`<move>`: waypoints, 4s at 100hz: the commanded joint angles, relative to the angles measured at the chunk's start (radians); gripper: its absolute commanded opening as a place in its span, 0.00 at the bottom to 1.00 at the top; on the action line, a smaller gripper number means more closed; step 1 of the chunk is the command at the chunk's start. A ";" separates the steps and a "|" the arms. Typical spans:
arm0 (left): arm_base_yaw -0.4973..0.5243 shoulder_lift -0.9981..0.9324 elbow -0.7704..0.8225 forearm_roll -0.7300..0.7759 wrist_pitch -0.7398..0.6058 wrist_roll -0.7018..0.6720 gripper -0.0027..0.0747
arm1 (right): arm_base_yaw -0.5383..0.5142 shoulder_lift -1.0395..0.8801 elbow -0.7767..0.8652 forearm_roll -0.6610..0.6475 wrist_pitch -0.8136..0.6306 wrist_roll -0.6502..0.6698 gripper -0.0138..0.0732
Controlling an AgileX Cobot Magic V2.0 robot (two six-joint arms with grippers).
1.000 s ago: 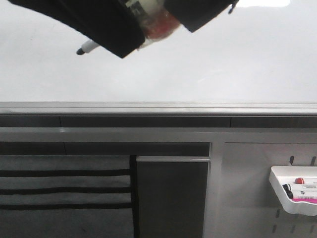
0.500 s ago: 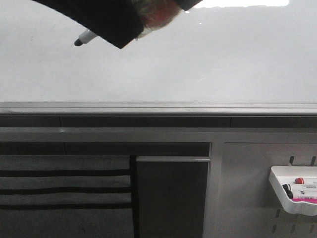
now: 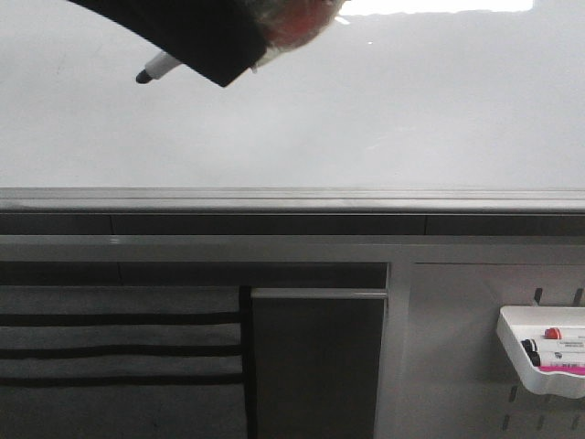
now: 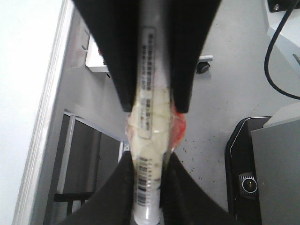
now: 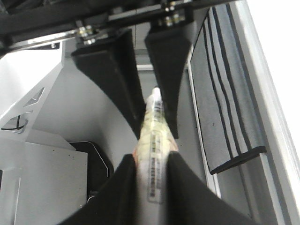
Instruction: Write number 3 on whiteboard
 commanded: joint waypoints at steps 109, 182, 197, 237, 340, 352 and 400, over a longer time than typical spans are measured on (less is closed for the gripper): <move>0.428 -0.341 0.173 -0.114 -0.148 -0.257 0.57 | -0.353 -0.273 0.198 -0.067 -0.136 0.378 0.17; 0.556 -0.366 0.268 -0.140 -0.180 -0.302 0.57 | -0.356 -0.026 0.011 0.078 -0.193 0.374 0.17; 0.556 -0.366 0.268 -0.140 -0.180 -0.302 0.57 | -0.330 0.107 -0.155 0.049 -0.046 0.401 0.17; 0.556 -0.366 0.268 -0.140 -0.182 -0.302 0.57 | -0.246 0.227 -0.301 -0.210 -0.178 0.667 0.17; 0.556 -0.366 0.268 -0.140 -0.184 -0.302 0.57 | -0.283 0.330 -0.180 -0.137 -0.363 0.556 0.17; 0.556 -0.366 0.268 -0.140 -0.186 -0.302 0.57 | -0.350 0.297 -0.172 -0.164 -0.254 0.556 0.17; 0.556 -0.366 0.268 -0.140 -0.186 -0.302 0.57 | -0.191 0.259 -0.065 0.010 -0.335 0.379 0.17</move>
